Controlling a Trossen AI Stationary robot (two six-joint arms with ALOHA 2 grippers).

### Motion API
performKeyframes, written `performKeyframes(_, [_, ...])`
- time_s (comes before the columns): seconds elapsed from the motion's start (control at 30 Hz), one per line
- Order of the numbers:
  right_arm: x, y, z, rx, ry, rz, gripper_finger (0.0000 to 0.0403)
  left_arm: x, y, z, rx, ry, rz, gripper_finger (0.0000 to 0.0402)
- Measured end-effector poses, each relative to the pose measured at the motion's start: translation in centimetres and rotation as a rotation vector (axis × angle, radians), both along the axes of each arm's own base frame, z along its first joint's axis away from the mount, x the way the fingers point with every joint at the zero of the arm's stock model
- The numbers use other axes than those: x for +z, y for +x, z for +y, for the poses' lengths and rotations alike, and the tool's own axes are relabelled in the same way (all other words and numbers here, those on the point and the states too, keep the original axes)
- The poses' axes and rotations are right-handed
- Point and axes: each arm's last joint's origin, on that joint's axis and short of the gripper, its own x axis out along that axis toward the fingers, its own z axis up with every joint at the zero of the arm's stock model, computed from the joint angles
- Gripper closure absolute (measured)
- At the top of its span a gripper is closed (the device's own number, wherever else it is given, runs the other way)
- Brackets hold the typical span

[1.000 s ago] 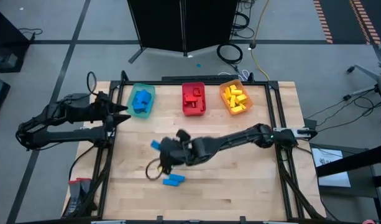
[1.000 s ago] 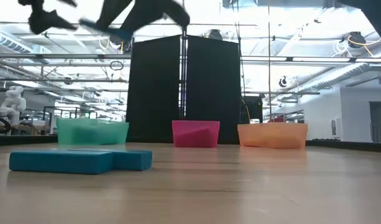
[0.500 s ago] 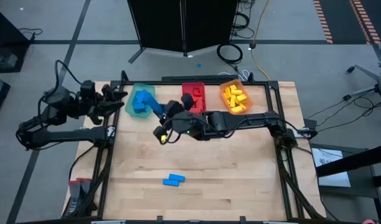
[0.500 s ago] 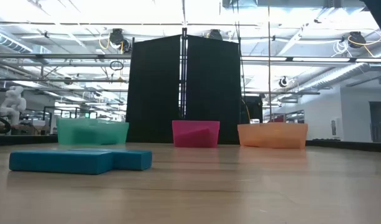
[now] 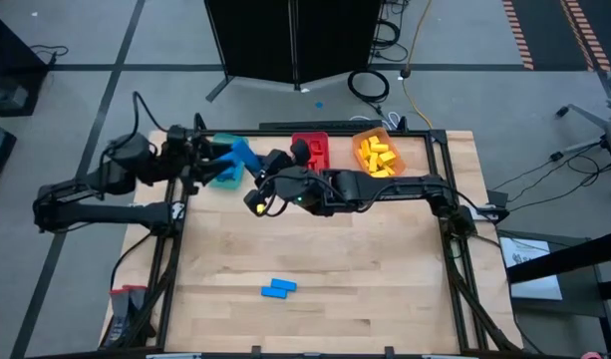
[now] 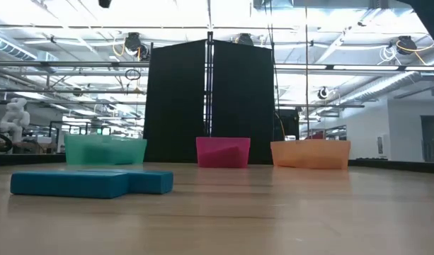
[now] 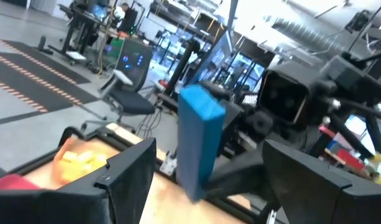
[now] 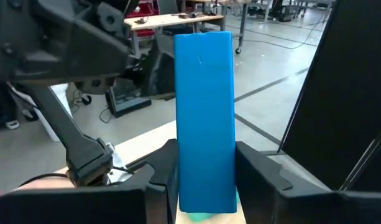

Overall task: Sort blocks
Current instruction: Put the blue block into the blue bin

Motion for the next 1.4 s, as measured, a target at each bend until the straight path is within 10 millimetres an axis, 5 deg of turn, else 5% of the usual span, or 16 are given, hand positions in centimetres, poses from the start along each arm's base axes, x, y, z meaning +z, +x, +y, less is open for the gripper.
performKeyframes(0.5, [0.0, 0.0, 0.0, -0.015, -0.006, 0.004, 0.0298, -0.8, 3.2, 0.8, 0.021, -0.014, 0.033, 0.0113])
performKeyframes(1.07, [-0.1, 0.0, -1.0, -0.052, -0.013, 0.01, 0.0298, -0.4, 3.3, 1.0, 0.096, -0.017, -0.004, 0.0334])
performKeyframes(1.4, [0.0, 0.0, -1.4, -0.037, -0.034, 0.027, 0.0299, -0.4, 3.2, 1.1, 0.147, -0.017, -0.009, 0.0339])
